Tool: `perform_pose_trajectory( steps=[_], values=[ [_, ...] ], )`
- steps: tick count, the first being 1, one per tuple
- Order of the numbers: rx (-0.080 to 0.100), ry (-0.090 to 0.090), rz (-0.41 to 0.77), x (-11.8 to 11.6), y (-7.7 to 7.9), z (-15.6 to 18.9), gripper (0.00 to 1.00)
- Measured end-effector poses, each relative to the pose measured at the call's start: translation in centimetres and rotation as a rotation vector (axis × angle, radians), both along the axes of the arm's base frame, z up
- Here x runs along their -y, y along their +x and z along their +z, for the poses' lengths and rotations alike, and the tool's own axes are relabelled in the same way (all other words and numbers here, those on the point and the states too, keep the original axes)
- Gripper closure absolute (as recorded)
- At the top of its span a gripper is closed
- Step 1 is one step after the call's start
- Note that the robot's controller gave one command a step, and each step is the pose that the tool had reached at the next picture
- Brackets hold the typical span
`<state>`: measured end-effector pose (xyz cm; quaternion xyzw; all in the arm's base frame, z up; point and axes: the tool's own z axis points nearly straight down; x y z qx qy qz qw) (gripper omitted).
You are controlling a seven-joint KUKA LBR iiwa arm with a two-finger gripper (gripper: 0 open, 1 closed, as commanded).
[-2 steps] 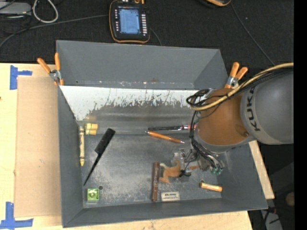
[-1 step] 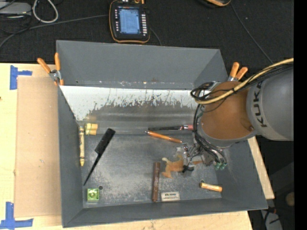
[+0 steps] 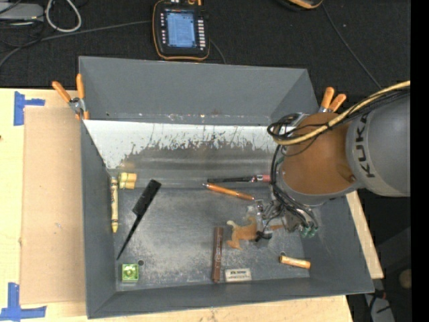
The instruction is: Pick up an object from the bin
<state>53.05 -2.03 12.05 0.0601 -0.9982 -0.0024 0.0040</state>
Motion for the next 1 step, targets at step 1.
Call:
perform_pose_trajectory(
  steps=[1],
  values=[
    [0.0,0.0,0.001,-0.03,0.0,0.28,1.0]
  ],
)
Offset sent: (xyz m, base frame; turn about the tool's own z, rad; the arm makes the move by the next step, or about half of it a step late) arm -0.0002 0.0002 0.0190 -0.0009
